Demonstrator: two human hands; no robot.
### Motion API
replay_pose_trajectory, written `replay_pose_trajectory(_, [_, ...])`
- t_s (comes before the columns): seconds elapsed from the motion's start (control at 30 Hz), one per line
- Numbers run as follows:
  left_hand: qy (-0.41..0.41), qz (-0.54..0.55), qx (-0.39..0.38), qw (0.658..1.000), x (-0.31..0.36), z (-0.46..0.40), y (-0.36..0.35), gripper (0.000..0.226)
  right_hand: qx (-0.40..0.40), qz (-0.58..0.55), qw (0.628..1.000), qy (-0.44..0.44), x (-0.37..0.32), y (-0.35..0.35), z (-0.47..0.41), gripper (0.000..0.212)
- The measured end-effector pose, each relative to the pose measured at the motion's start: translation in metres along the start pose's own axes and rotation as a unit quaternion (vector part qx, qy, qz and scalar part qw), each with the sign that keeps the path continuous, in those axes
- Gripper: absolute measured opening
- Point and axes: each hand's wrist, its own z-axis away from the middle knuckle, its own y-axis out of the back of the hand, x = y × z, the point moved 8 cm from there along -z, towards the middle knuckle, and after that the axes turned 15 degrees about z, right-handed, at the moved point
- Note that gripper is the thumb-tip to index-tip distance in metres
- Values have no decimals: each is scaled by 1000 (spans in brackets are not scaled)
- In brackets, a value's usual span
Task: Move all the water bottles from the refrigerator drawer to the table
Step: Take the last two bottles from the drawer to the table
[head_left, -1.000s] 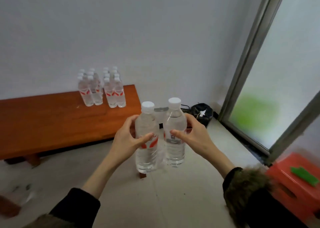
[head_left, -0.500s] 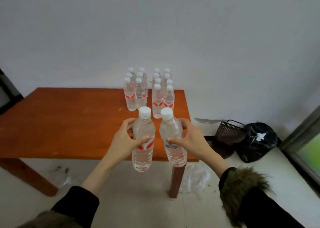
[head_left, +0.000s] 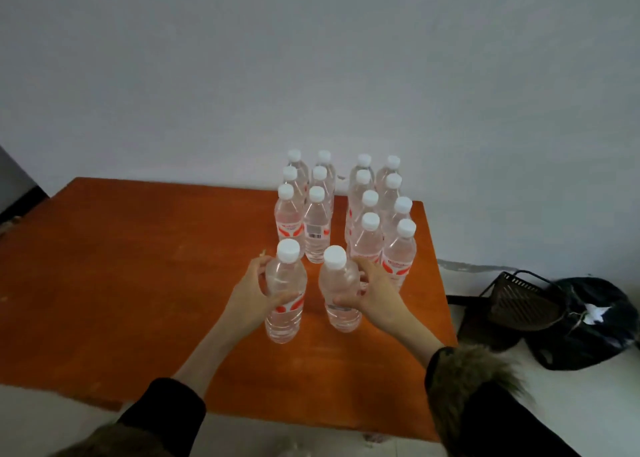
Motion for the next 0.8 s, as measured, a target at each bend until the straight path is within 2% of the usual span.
replay_pose_trajectory(0.07, [6, -7, -26, 1000, -9, -30, 1, 87, -9, -5, 1000, -21, 6, -16, -25, 79])
replay_pose_trajectory(0.3, [-1, 6, -108, 994, -20, -106, 1, 81, -17, -45, 996, -79, 11, -47, -82, 61])
replay_pose_trajectory(0.53, [-22, -10, -100, 995, -25, -146, 7, 77, 10, -61, 991, -116, 9, -49, -112, 63])
replay_pose_trajectory(0.67, [-7, -1, -97, 995, -36, -154, 8, 81, 23, -39, 991, -129, 8, -51, -118, 78])
replay_pose_trajectory(0.8, [-14, 3, -96, 995, -38, -160, 10, 79, 35, -45, 991, -125, 5, -49, -121, 74])
